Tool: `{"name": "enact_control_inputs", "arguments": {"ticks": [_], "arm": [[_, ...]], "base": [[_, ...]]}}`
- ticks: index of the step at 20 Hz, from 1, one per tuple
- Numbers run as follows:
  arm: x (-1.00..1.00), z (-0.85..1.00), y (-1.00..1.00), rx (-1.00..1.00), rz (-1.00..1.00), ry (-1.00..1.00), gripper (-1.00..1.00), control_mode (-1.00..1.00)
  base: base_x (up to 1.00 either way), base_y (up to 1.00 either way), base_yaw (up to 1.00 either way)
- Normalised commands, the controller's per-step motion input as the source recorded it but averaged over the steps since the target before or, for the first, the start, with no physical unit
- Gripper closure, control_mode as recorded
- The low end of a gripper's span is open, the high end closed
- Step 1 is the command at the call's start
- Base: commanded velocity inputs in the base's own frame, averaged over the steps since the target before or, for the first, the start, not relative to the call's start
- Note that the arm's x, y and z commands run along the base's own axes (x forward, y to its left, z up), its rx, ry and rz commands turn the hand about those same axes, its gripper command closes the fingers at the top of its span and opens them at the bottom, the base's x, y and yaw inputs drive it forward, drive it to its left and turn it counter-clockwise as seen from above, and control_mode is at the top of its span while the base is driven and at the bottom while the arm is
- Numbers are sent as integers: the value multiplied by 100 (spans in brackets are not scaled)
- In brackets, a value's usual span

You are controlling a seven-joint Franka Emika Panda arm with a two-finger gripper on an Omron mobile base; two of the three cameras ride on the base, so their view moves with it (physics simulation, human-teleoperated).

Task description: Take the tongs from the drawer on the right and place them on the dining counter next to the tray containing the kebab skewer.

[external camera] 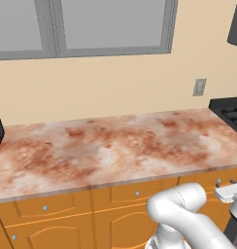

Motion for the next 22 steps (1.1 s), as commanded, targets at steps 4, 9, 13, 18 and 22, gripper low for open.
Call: {"name": "enact_control_inputs", "arguments": {"ticks": [4,9,13,18,22], "arm": [[1,-6,0,0,0,-4,-100,-100],[10,-4,0,0,0,-1,-100,-100],[6,-4,0,0,0,-3,-100,-100],[20,-3,0,0,0,-1,-100,-100],[26,-3,0,0,0,0,-100,-100]], "base": [[0,0,0],[0,0,0],[0,0,0],[0,0,0],[0,0,0]]}}
